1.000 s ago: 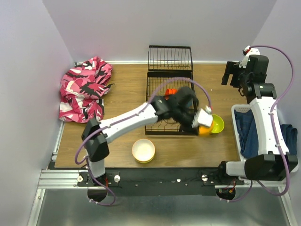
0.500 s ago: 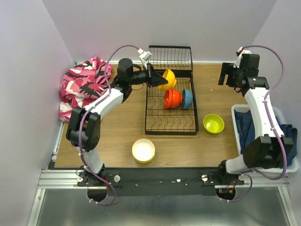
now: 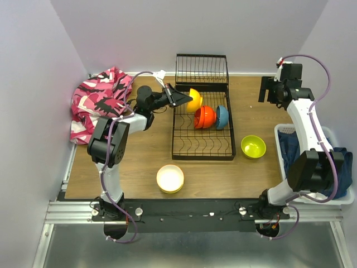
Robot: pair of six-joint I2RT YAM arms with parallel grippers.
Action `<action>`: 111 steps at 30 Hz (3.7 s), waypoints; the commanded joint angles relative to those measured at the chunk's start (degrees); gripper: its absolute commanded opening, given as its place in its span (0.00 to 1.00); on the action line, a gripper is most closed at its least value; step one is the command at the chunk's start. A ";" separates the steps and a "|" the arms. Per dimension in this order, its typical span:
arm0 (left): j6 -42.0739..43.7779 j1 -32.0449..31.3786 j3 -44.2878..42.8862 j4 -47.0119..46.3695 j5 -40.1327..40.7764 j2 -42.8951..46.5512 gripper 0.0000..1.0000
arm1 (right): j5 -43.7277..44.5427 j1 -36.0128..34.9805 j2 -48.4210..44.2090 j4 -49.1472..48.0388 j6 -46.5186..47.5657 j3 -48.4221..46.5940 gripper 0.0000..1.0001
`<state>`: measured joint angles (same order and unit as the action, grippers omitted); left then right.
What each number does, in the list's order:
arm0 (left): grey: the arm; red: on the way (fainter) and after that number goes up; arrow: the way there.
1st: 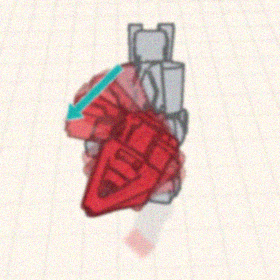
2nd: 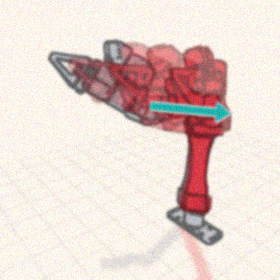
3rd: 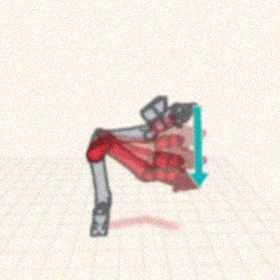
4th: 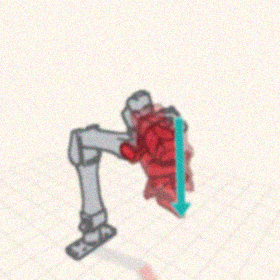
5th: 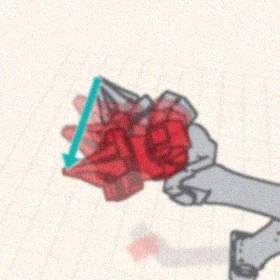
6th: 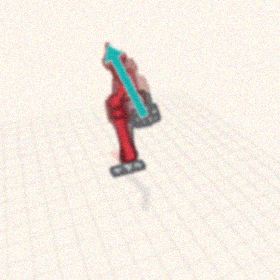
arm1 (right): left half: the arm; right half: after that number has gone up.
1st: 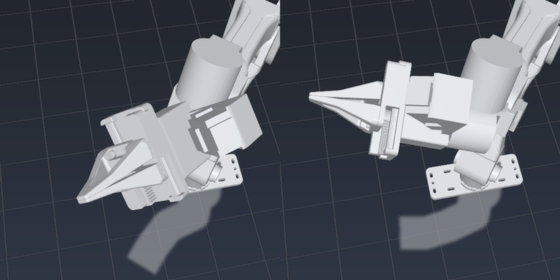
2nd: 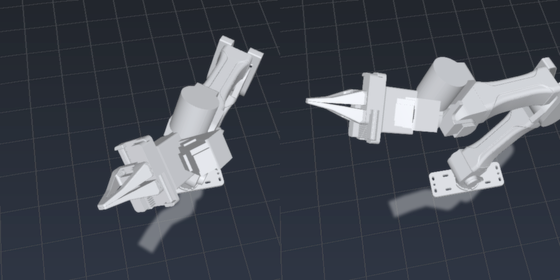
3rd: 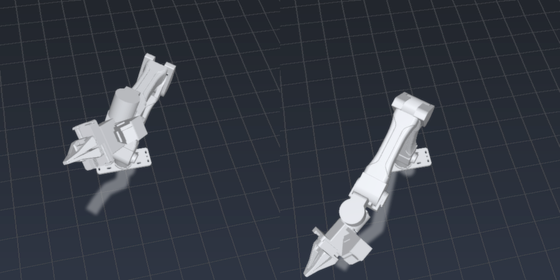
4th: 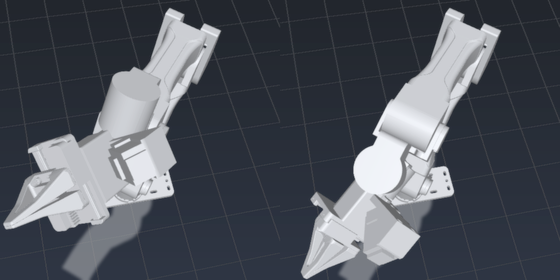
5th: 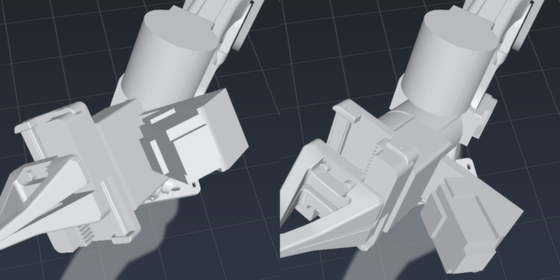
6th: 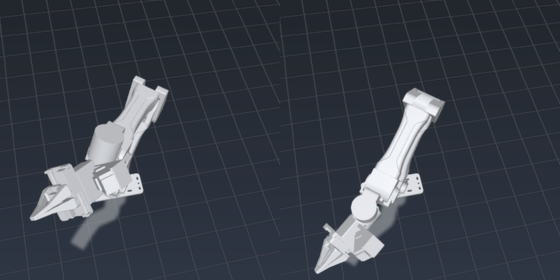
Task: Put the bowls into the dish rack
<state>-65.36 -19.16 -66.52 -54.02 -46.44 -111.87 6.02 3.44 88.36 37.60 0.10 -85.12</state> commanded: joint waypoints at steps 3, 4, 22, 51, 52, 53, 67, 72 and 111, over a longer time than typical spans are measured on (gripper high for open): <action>-4.77 1.23 4.20 -7.06 3.81 -0.27 0.00 | 0.92 0.25 1.55 0.80 0.69 -1.45 0.92; -5.21 1.31 4.47 -7.06 3.81 -0.45 0.00 | 0.83 0.25 1.73 0.89 0.61 -1.28 0.92; -9.78 1.32 3.77 -10.58 4.25 -8.36 0.00 | 2.06 0.25 1.38 1.42 1.39 0.22 0.92; -25.16 0.70 2.97 -29.31 0.11 -16.36 0.00 | 1.19 0.07 3.49 3.79 2.19 0.66 0.92; -24.90 0.87 3.24 -28.69 0.46 -16.44 0.00 | 1.10 0.07 3.49 3.70 2.19 0.75 0.92; -24.64 0.88 3.76 -28.86 0.82 -16.36 0.00 | 1.01 0.07 3.49 3.79 2.10 0.83 0.92; -19.81 2.19 7.20 -25.17 1.35 -13.63 0.05 | 0.92 -0.19 2.35 2.91 1.75 2.24 0.92; -17.09 2.81 8.43 -21.67 1.61 -12.14 0.17 | 0.92 -0.19 1.30 2.74 1.66 3.38 0.92; 70.23 -11.15 -10.77 76.13 27.20 37.26 0.99 | -0.75 -0.19 -18.56 1.94 -1.57 13.49 0.98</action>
<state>-2.20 -23.20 -69.47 9.26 -27.51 -77.03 6.02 3.44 74.54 39.33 1.93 -72.05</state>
